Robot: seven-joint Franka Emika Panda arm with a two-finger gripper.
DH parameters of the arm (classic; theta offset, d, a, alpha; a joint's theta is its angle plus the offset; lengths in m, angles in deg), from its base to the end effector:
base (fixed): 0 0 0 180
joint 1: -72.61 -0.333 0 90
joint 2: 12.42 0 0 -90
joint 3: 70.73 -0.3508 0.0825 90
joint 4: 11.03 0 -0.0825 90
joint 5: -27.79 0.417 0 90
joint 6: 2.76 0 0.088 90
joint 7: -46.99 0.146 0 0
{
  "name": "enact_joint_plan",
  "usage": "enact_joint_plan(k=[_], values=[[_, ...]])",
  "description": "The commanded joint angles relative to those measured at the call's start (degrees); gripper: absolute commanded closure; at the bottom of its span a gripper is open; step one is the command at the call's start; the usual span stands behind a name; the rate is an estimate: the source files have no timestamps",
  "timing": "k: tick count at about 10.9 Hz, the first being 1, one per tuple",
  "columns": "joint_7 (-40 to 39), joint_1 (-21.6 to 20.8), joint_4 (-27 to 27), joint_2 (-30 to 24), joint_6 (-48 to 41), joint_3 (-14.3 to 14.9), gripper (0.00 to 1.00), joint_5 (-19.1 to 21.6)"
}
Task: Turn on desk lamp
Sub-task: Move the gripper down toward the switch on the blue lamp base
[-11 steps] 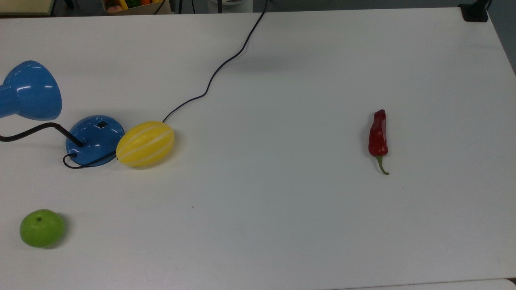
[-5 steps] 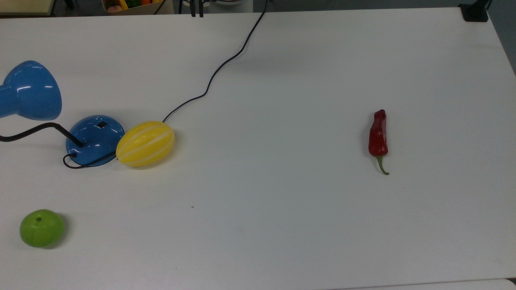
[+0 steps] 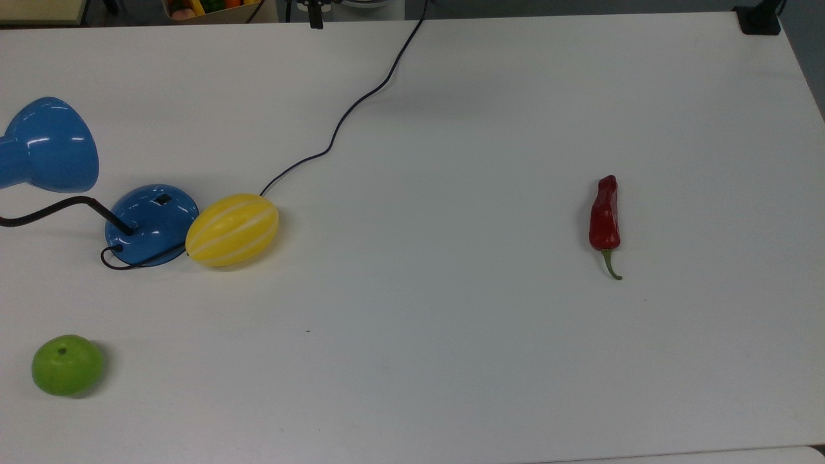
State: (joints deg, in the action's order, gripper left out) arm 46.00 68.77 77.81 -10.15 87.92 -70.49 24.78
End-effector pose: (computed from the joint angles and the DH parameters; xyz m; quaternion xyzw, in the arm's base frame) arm 0.6010 0.0302 0.6082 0.9988 0.0404 -0.0032 0.0264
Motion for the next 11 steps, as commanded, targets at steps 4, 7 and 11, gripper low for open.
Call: enact_joint_plan(k=[4, 7, 11], values=[[4.75, 4.27, 5.80, 0.19, 6.60, 0.46, 1.00, -0.68], [10.64, 9.35, 15.80, 0.27, 17.91, 0.46, 1.00, -0.68], [16.10, 14.64, 23.04, 4.47, 33.49, 0.46, 1.00, -0.50]])
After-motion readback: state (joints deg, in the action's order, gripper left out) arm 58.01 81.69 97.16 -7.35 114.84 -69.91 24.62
